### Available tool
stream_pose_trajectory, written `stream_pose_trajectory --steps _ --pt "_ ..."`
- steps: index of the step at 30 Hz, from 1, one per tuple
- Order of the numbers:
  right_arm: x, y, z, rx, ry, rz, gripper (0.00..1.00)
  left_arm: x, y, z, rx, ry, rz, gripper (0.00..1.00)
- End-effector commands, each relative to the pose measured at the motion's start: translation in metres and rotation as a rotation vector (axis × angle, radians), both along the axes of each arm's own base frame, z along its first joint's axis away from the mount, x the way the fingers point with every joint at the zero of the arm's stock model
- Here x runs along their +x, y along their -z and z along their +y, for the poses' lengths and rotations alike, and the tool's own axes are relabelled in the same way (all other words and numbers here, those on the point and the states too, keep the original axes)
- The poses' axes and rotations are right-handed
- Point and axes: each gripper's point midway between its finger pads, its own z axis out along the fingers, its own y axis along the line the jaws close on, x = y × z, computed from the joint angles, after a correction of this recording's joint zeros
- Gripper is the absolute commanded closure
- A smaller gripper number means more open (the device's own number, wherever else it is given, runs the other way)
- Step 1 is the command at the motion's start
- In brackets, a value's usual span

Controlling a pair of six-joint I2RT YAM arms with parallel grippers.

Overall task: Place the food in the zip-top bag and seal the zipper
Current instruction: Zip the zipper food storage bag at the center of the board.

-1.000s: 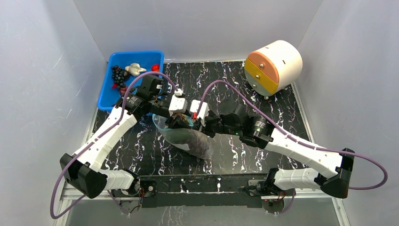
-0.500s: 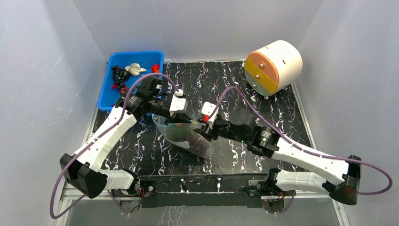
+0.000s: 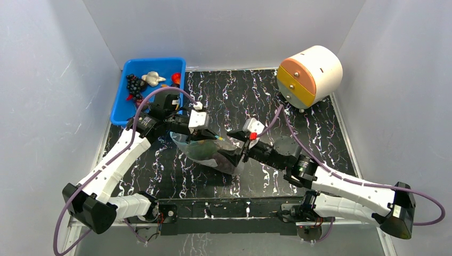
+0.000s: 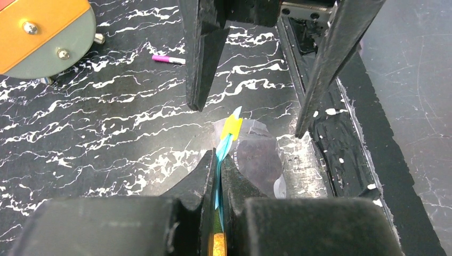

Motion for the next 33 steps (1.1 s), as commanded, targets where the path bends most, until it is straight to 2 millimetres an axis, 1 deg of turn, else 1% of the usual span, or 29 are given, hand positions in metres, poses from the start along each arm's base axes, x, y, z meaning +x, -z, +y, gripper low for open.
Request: stream_pose_trajectory --steps 1,5,8,9,10,11,12,14,16,18,19,20,21,22,23,26,28,30,33 --pt "0.003 -0.032 0.001 0.139 0.011 -0.087 0.36 -0.016 -0.028 -0.005 -0.115 0.080 -0.044 1.00" --pt "0.007 -0.014 0.003 0.080 -0.002 -0.117 0.35 -0.019 -0.027 -0.004 -0.117 0.086 -0.036 1.00" --pt "0.008 -0.009 0.001 0.052 -0.013 -0.142 0.36 -0.022 -0.029 -0.003 -0.121 0.095 -0.038 1.00" --pt "0.008 -0.007 0.001 0.046 -0.021 -0.150 0.41 -0.023 -0.029 -0.003 -0.122 0.097 -0.040 1.00" --pt "0.007 -0.008 0.001 0.048 -0.029 -0.160 0.56 -0.024 -0.030 -0.002 -0.126 0.098 -0.044 1.00" --pt "0.006 -0.009 0.001 0.061 -0.036 -0.170 0.66 -0.024 -0.029 -0.002 -0.130 0.099 -0.044 1.00" --pt "0.006 -0.008 0.002 0.066 -0.039 -0.174 0.68 -0.026 -0.030 -0.002 -0.134 0.100 -0.043 1.00" --pt "0.009 -0.003 0.004 0.070 -0.033 -0.175 0.68 -0.027 -0.029 -0.003 -0.142 0.104 -0.022 1.00" --pt "0.011 -0.007 0.009 0.071 -0.040 -0.186 0.69 -0.030 -0.030 -0.003 -0.152 0.116 -0.018 1.00" --pt "0.014 -0.010 0.009 0.065 -0.026 -0.195 0.71 -0.030 -0.031 -0.004 -0.158 0.122 -0.017 1.00" --pt "0.013 -0.013 0.010 0.071 -0.032 -0.203 0.79 -0.030 -0.031 -0.004 -0.161 0.125 -0.019 1.00" --pt "0.011 -0.016 0.012 0.069 -0.048 -0.210 0.90 -0.030 -0.033 -0.004 -0.163 0.124 -0.024 1.00" --pt "0.009 -0.015 0.014 0.049 -0.065 -0.208 1.00 -0.028 -0.034 -0.003 -0.155 0.105 -0.036 0.92" --pt "0.007 -0.017 0.013 0.040 -0.073 -0.207 1.00 -0.024 -0.034 0.001 -0.133 0.067 -0.073 0.52" --pt "0.006 -0.018 0.011 0.038 -0.073 -0.205 1.00 -0.022 -0.037 0.005 -0.122 0.045 -0.133 0.36" --pt "0.005 -0.016 0.012 0.015 -0.087 -0.197 1.00 -0.022 -0.049 0.007 -0.142 0.038 -0.190 0.33" --pt "0.004 -0.015 0.016 -0.025 -0.105 -0.181 1.00 -0.026 -0.056 0.005 -0.161 0.068 -0.187 0.33" --pt "0.005 -0.017 0.018 -0.058 -0.111 -0.167 1.00 -0.030 -0.056 0.002 -0.168 0.102 -0.166 0.33" --pt "0.005 -0.025 0.019 -0.055 -0.113 -0.176 1.00 -0.029 -0.048 0.001 -0.152 0.133 -0.144 0.35"
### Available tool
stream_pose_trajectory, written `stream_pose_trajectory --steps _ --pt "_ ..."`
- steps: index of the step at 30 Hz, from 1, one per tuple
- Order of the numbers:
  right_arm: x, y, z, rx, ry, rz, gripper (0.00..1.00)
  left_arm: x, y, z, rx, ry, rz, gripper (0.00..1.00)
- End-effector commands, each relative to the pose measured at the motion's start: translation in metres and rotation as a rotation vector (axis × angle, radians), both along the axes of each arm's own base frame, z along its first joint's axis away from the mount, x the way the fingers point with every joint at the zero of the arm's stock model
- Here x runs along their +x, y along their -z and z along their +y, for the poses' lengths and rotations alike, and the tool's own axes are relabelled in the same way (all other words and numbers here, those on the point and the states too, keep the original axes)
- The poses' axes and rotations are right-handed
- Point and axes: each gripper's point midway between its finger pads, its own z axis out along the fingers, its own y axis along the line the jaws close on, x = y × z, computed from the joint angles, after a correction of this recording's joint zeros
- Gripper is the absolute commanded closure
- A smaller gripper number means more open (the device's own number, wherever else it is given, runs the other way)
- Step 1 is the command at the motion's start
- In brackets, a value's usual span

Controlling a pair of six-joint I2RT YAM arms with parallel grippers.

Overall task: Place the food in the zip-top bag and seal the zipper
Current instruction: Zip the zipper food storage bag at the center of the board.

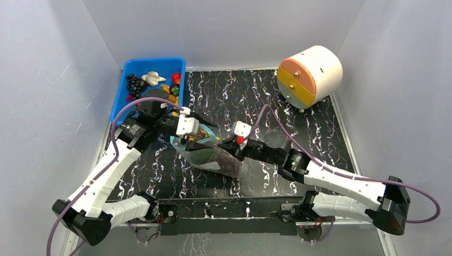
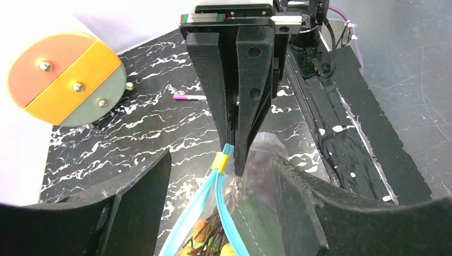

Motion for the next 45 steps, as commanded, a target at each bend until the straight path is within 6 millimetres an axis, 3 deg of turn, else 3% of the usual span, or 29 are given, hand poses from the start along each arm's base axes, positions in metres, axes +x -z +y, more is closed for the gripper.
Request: stream_pose_trajectory --steps 1,9,20,27,29,32,45 --pt "0.001 -0.053 0.002 0.079 -0.013 -0.084 1.00 -0.006 -0.001 -0.004 -0.009 0.090 -0.010 0.36" --pt "0.000 -0.051 0.004 0.067 -0.022 -0.081 1.00 -0.002 0.004 -0.007 0.007 0.115 0.009 0.56" --pt "-0.003 -0.056 0.006 0.071 -0.044 -0.081 1.00 -0.005 0.008 -0.009 0.010 0.144 0.049 0.63" --pt "-0.003 -0.053 0.007 0.063 -0.047 -0.073 1.00 0.000 0.011 -0.011 0.020 0.148 0.051 0.83" --pt "-0.003 -0.053 0.006 0.062 -0.046 -0.075 1.00 -0.002 0.009 -0.012 0.015 0.161 0.055 0.82" --pt "-0.003 -0.056 0.006 0.072 -0.045 -0.082 1.00 -0.005 0.009 -0.011 0.011 0.170 0.063 0.67" --pt "-0.005 -0.055 0.008 0.070 -0.059 -0.077 1.00 -0.003 0.012 -0.013 0.021 0.176 0.086 0.71"
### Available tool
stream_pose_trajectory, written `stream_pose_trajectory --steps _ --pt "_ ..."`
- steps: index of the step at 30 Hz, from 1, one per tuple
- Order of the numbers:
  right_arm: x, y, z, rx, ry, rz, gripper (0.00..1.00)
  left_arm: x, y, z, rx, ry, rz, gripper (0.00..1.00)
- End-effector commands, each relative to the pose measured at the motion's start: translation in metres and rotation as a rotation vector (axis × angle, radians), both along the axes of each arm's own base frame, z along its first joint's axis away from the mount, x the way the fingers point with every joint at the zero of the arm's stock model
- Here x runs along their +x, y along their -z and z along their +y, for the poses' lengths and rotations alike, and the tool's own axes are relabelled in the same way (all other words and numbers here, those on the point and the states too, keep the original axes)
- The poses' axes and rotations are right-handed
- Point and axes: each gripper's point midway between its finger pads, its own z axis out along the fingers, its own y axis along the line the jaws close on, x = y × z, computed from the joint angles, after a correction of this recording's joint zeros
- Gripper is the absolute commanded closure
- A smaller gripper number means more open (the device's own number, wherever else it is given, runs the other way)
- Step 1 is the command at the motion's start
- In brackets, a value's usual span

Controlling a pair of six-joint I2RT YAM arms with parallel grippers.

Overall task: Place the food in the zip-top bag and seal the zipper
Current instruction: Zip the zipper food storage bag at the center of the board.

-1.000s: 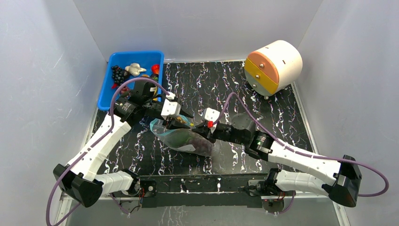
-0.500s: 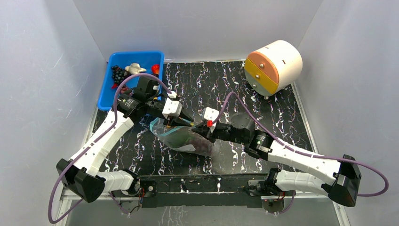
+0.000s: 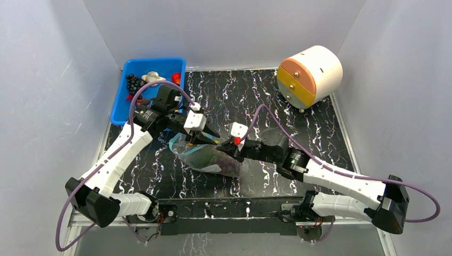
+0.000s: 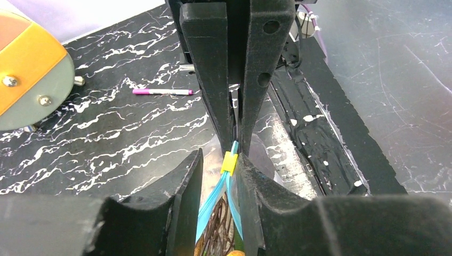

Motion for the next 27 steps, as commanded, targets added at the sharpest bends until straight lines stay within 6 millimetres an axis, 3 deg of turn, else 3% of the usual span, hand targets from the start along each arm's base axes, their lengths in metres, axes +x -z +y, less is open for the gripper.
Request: stream_pose_trajectory --steps 1,8,12,15,17,19,27 --pt "0.002 -0.059 0.004 0.137 -0.005 -0.094 1.00 -0.006 -0.017 -0.002 -0.052 0.053 -0.028 0.71" --pt "0.002 -0.062 0.004 0.143 -0.010 -0.105 1.00 -0.009 -0.015 -0.001 -0.049 0.061 -0.018 0.81" --pt "0.004 -0.062 0.005 0.129 -0.006 -0.104 1.00 -0.010 -0.014 0.000 -0.048 0.061 -0.018 1.00" --pt "0.006 -0.065 0.004 0.138 0.011 -0.101 0.99 -0.009 -0.014 0.000 -0.042 0.051 -0.026 1.00" --pt "0.005 -0.070 0.002 0.156 0.020 -0.091 0.82 -0.007 -0.017 0.001 -0.040 0.036 -0.029 1.00" --pt "0.002 -0.074 0.000 0.177 0.012 -0.087 0.73 -0.005 -0.020 0.000 -0.049 0.024 -0.038 1.00" --pt "0.003 -0.068 0.007 0.173 -0.001 -0.068 0.80 -0.001 -0.022 0.001 -0.049 -0.015 -0.057 1.00"
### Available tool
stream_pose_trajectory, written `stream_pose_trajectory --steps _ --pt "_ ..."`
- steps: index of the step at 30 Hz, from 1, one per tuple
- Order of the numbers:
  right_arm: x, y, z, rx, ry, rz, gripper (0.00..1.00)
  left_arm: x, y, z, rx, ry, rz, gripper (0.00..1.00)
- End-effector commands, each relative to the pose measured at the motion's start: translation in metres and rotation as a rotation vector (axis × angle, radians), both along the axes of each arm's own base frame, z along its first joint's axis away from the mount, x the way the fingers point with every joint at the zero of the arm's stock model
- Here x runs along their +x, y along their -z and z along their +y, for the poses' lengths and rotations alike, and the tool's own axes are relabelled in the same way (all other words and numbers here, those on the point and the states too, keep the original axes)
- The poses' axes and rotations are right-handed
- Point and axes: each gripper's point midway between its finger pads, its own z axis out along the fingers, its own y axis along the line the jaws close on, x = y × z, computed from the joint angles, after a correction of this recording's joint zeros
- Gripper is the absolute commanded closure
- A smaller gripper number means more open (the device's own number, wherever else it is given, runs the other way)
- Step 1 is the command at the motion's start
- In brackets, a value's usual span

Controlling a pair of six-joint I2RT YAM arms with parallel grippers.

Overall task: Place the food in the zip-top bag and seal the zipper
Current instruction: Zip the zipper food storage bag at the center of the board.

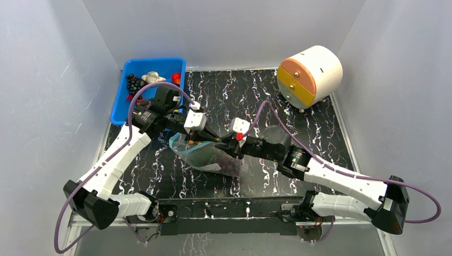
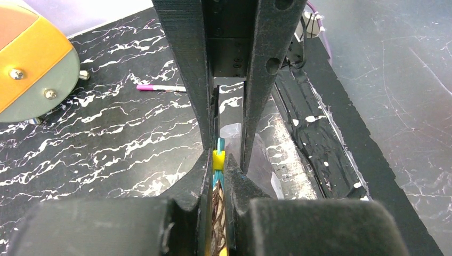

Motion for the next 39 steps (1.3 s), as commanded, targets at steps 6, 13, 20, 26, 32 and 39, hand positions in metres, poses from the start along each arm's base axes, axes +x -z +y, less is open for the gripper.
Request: stream_pose_trajectory --steps 6,13,20,26,32,39 --pt "0.005 -0.042 0.000 0.115 0.026 -0.060 1.00 -0.003 -0.017 0.001 -0.047 0.004 -0.065 1.00" --pt "0.009 -0.057 -0.019 0.157 0.106 -0.089 1.00 0.009 0.005 0.010 0.049 -0.077 -0.094 1.00" --pt "0.002 -0.062 -0.036 0.202 0.125 -0.101 1.00 0.021 0.019 0.015 0.120 -0.141 -0.078 1.00" --pt "-0.007 -0.059 -0.040 0.218 0.099 -0.099 1.00 0.023 0.022 0.015 0.122 -0.156 -0.070 1.00" --pt "-0.005 -0.042 -0.026 0.153 0.066 -0.050 0.74 0.015 0.004 0.008 0.030 -0.124 -0.078 1.00" --pt "0.005 -0.036 -0.014 0.108 0.075 -0.051 0.58 0.005 -0.011 0.005 -0.031 -0.087 -0.085 1.00"
